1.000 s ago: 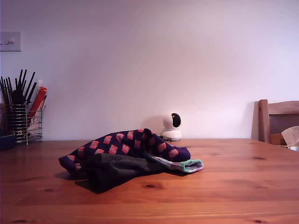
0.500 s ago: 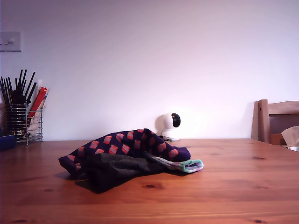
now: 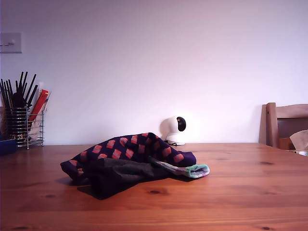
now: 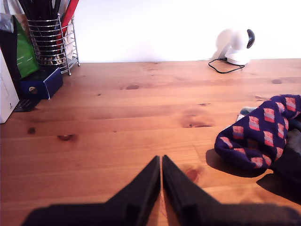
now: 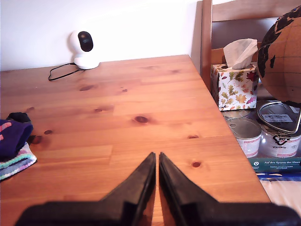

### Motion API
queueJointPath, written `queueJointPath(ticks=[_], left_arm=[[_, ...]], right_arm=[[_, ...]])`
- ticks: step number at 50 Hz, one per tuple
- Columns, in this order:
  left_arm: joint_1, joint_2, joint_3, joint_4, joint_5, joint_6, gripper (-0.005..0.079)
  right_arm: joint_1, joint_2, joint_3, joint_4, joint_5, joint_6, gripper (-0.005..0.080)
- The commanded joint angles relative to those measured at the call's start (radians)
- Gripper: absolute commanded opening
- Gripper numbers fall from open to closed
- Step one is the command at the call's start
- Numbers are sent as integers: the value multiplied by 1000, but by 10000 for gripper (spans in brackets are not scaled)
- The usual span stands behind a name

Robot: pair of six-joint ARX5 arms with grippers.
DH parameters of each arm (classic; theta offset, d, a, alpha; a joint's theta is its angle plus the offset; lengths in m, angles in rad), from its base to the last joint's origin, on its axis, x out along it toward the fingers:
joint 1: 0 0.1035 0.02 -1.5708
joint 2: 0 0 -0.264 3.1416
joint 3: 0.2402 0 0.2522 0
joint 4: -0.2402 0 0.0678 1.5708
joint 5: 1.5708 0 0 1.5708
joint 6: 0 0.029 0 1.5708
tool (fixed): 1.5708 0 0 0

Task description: Fold the socks in front of you. After folding them, place them to the left side.

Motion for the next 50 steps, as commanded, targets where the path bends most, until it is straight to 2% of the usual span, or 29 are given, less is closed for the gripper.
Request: queueJointPath(ticks=[1,17,24,33,37,42,50], left_arm=[[1,-9,-34,-17,1,-1,-19],[1,-9,-34,-11,-2,0,-19],[1,-9,-33,86,-6,-3,-19],[-2,-9,-26,211,38,-8,-19],[-3,-9,-26,260,70,-13,-18],[-4,-9,-25,300,117,-69,-19],[-4,-9,-25,397,201,-258,-19]], right_arm=[[3,0,-8,8,0,8,-12],[3,0,-8,8,-1,15,-12],[3,0,-8,21,-20,73,-12],[4,0,11,157,-66,71,-12],[4,0,40,179,-109,106,-12],[4,0,66,184,-150,153,-12],[4,0,80,192,-232,295,-12]])
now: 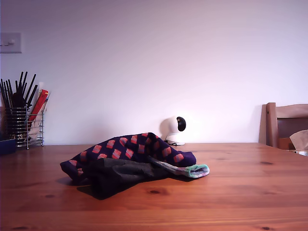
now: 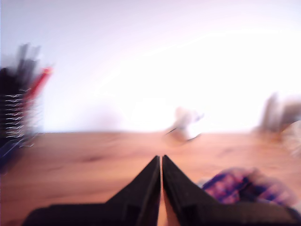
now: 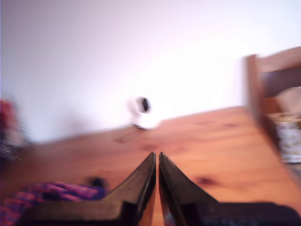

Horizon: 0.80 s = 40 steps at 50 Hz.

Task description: Fold the socks in front of you. After folding them, place them to the left side.

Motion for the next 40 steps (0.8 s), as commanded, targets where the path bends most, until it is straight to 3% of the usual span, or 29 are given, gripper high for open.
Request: queueJointPath(ticks=[1,9,20,33,40], left_arm=[[-3,-9,-18,42,34,-74,-19],[-3,-3,37,-38,165,-157,-19],[-20,103,168,-197,271,-150,-19],[-75,425,315,-230,307,-45,-19],[-105,636,403,-236,303,-13,-19]], right_arm=[[4,0,3,8,-26,49,-12],[5,8,45,-48,-161,83,-12],[5,84,202,-247,-188,42,-12],[10,352,422,-383,-259,-94,-12],[50,552,544,-439,-283,-158,-12]])
